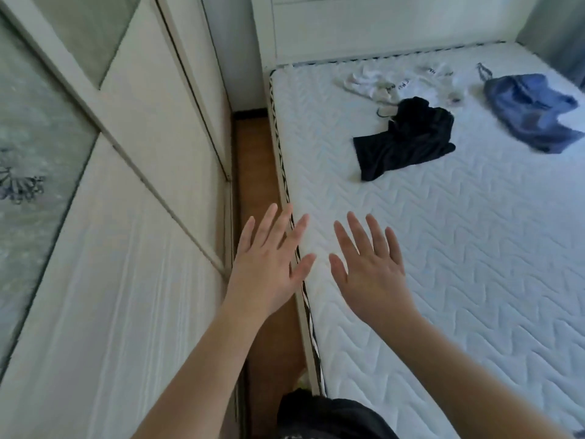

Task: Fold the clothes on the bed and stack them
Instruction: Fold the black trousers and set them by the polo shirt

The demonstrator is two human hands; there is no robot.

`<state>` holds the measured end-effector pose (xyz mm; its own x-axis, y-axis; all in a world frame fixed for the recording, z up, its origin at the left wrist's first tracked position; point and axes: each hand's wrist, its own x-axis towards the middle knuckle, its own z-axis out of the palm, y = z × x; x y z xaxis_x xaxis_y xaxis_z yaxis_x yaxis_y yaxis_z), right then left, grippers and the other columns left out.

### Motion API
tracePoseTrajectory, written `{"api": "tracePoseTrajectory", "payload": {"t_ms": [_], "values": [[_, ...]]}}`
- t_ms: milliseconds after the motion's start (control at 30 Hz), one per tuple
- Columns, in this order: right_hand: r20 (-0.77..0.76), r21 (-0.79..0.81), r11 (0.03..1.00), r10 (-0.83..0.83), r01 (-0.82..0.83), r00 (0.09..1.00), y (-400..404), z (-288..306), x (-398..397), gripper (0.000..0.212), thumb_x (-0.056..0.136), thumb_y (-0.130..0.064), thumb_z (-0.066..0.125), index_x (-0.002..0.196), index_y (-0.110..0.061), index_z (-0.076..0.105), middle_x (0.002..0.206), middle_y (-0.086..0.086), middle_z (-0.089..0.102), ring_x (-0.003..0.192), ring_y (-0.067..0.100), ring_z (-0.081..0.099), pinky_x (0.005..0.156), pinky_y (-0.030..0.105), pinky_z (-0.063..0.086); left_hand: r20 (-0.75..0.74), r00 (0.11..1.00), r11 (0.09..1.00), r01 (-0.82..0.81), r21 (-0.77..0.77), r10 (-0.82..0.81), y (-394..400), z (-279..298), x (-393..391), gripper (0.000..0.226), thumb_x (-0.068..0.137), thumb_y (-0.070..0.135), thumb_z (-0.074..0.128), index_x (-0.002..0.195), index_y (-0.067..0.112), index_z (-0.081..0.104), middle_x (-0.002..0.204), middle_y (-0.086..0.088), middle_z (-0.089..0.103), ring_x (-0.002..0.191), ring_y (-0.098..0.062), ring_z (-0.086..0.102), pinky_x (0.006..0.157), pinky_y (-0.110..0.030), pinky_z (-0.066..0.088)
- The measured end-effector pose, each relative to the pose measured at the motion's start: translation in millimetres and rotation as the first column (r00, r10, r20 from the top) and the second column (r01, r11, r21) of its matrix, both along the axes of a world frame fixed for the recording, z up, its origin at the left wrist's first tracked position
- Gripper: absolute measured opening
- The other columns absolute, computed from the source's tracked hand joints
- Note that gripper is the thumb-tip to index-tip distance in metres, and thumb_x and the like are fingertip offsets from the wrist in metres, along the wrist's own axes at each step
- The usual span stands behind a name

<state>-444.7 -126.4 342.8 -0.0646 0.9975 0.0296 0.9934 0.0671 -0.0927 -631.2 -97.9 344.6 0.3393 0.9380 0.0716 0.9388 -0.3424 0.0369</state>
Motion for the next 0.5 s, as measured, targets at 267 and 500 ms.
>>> {"api": "tracePoseTrajectory", "payload": {"t_ms": [267, 500], "values": [[-0.036, 0.024, 0.984, -0.176, 0.177, 0.984, 94, 21, 45, 0.062, 0.101, -0.051, 0.010, 0.157, -0.026, 0.011, 0.164, -0.001, 0.006, 0.151, 0.023, -0.004, 0.122, 0.044, -0.005, -0.058, 0.980, 0.982, 0.191, -0.006, -0.191, 112, 28, 20, 0.066, 0.098, 0.065, 0.007, 0.156, 0.033, 0.005, 0.165, 0.002, 0.005, 0.151, -0.017, -0.007, 0.122, -0.045, -0.003], [-0.010, 0.020, 0.944, -0.330, 0.331, 0.944, 150, 21, 65, 0.063, 0.099, -0.053, 0.006, 0.157, -0.027, 0.009, 0.165, -0.004, 0.001, 0.151, 0.020, -0.010, 0.120, 0.041, -0.013, -0.030, 0.922, 0.923, 0.385, -0.008, -0.385, 220, 19, 53, 0.067, 0.094, 0.070, -0.002, 0.152, 0.040, -0.017, 0.163, 0.007, -0.016, 0.146, -0.012, -0.026, 0.119, -0.041, -0.016]]}}
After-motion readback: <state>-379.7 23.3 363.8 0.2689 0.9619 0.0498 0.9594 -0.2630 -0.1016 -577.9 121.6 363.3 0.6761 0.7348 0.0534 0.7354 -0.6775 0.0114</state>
